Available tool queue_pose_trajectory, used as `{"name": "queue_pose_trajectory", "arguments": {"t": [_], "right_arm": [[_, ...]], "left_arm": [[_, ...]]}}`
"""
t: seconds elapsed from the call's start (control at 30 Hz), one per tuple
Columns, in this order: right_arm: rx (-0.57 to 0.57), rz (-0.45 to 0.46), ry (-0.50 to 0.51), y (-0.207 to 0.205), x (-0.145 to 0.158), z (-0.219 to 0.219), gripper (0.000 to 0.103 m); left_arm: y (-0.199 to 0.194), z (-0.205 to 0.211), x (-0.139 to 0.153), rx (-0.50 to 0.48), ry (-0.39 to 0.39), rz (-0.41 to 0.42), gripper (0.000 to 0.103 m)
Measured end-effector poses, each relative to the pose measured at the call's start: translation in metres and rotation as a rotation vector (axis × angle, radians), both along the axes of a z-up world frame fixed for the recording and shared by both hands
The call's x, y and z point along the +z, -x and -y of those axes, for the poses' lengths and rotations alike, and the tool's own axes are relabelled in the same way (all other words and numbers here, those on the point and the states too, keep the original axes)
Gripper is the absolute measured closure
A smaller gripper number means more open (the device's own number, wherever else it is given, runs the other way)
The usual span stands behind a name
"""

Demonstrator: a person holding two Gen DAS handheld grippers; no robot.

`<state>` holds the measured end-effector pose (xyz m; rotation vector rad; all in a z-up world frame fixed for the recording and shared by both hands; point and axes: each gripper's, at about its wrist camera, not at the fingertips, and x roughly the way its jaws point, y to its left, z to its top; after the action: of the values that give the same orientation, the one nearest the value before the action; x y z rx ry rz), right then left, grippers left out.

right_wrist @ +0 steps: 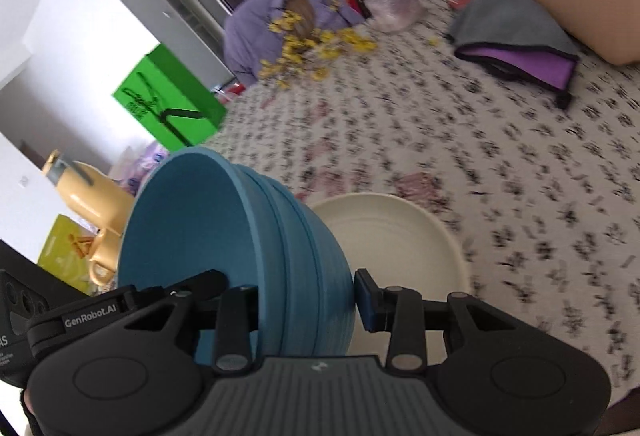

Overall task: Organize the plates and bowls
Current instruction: 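Carry the blue bowl stack toward the cream plate stack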

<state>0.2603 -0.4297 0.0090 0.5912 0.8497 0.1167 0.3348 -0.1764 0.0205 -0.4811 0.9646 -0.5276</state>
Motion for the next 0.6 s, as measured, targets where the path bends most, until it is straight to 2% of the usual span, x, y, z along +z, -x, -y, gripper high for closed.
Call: {"name": "queue_pose_trajectory", "arguments": {"t": [0.3,0.4,0.43,0.5,0.53,0.6], "right_arm": [[0.011,-0.081,-0.018,-0.002,-0.017,0.018,0.067],[-0.004,-0.076,-0.039,-0.003,-0.022,0.022,0.066],[-0.009,-0.076,-0.038,-0.004,-0.023,0.022,0.066],[-0.022,-0.076,-0.041,-0.005,-0.025,0.023,0.063],[-0.028,-0.075,-0.039,-0.005,-0.025,0.023,0.062],[-0.032,-0.059,-0.038,-0.003,-0.023,0.024,0.056]], "left_arm": [[-0.009,0.011,-0.017,-0.008,-0.038,-0.107,0.069],[-0.01,0.009,-0.018,-0.008,-0.026,-0.101,0.067],[-0.01,0.009,-0.017,-0.014,-0.023,-0.094,0.064],[-0.01,0.009,-0.015,-0.012,-0.015,-0.085,0.047],[-0.009,0.009,-0.014,-0.011,-0.02,-0.072,0.045],[-0.007,0.01,-0.009,-0.003,-0.039,-0.039,0.03]]}}
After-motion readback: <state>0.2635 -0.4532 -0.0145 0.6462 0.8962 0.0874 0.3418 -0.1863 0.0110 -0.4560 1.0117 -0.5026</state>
